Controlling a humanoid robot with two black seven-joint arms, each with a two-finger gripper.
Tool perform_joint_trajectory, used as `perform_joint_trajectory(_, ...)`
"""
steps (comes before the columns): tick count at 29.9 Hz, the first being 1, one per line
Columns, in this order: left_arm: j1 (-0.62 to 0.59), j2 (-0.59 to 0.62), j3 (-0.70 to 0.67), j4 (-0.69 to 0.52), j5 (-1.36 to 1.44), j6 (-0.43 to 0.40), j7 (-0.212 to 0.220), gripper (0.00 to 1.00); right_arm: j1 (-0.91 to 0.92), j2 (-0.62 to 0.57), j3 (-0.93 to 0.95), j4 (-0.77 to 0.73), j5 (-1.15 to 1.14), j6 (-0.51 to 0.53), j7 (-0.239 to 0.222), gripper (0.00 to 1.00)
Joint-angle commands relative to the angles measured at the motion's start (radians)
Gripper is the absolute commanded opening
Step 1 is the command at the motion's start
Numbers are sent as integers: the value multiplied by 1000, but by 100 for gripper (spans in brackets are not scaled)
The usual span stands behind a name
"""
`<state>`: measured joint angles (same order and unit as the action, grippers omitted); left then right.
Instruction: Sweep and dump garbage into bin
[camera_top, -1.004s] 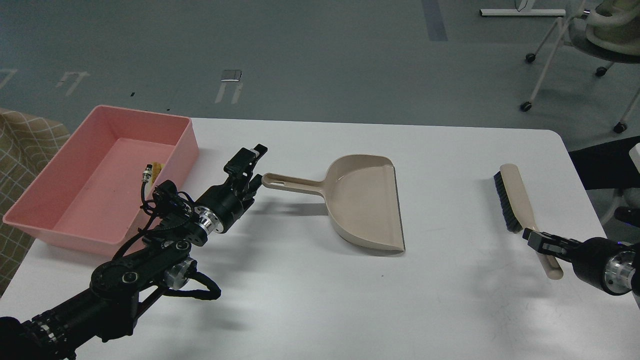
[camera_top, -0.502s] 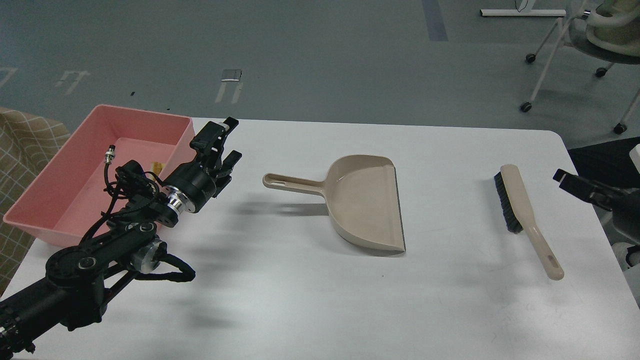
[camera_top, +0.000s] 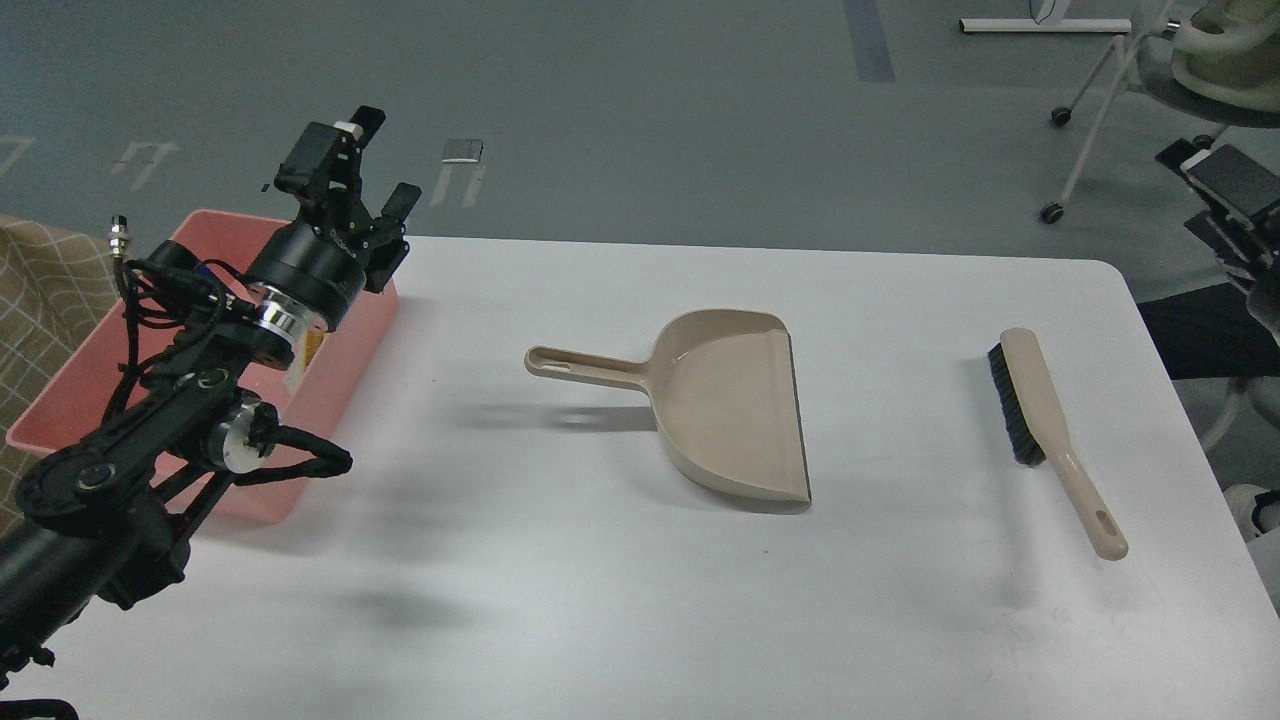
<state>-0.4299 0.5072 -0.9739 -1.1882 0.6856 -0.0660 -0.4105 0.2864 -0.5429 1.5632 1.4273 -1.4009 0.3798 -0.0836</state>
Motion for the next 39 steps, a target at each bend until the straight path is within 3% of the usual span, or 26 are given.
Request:
perform_joint_trajectory(1, -12, -1, -58, 9, -35, -37, 4, 98, 68, 121, 40, -62, 2, -2, 7, 100)
perform_joint_trajectory(8, -73, -1, -89, 91, -190, -70, 7, 98, 194, 254, 52, -194, 181, -2, 11, 100)
perform_joint_trajectory(16, -89, -10, -92, 157, -237, -159, 7, 98, 217, 296, 52, -220, 482, -2, 11, 100)
perform_joint_trajectory(22, -89, -10, -92, 185, -340, -239, 24, 98, 220, 334, 55, -243, 499, -25, 11, 100)
perform_joint_trajectory(39, -89, -45, -89, 193, -340, -230, 22, 98, 227, 362, 55, -252, 500, -30, 11, 100)
